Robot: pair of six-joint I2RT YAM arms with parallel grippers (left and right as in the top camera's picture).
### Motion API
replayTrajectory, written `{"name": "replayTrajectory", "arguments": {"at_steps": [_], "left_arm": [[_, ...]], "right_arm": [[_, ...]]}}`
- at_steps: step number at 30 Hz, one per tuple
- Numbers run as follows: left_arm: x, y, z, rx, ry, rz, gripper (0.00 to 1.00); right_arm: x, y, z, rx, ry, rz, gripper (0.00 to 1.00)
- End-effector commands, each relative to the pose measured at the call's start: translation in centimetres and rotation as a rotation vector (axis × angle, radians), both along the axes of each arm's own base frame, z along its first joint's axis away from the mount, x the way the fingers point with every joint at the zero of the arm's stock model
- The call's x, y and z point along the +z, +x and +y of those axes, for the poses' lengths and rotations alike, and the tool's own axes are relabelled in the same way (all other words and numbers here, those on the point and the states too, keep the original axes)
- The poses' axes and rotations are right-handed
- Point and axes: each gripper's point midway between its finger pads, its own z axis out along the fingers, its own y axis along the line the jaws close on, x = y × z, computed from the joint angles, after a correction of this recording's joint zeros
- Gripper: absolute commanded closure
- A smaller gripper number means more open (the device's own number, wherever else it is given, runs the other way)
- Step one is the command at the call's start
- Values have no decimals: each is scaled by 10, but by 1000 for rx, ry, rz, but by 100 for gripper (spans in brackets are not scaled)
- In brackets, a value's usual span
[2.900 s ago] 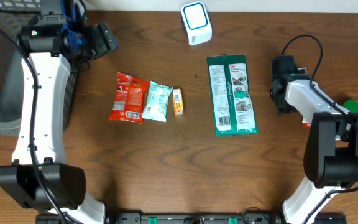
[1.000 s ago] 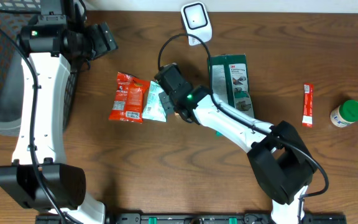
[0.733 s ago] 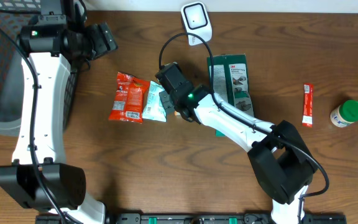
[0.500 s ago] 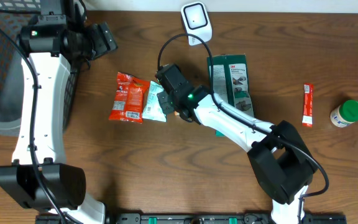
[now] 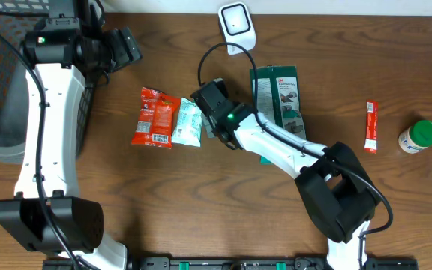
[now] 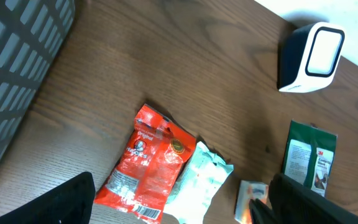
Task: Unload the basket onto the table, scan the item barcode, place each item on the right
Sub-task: 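Lower the right gripper over the orange Kleenex tissue box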
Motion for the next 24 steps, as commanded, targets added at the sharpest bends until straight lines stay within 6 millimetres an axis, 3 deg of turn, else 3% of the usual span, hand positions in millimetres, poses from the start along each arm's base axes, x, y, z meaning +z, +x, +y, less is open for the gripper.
{"name": "replayTrajectory", "arguments": {"at_steps": [1, 6, 10, 13, 18, 24], "left_arm": [[16, 0, 2, -5, 14, -42, 11], [16, 0, 2, -5, 14, -42, 11], [16, 0, 2, -5, 14, -42, 11], [16, 0, 2, -5, 14, -42, 11], [16, 0, 2, -5, 14, -42, 10], [16, 0, 2, -5, 14, -42, 10]], "right_arm": [[18, 9, -17, -11, -32, -43, 93], [51, 5, 1, 86, 71, 0, 70], [94, 5, 4, 56, 130, 50, 62], [105, 4, 3, 34, 135, 56, 60], [85, -7, -6, -66, 63, 99, 63], [40, -12, -3, -77, -121, 86, 64]]}}
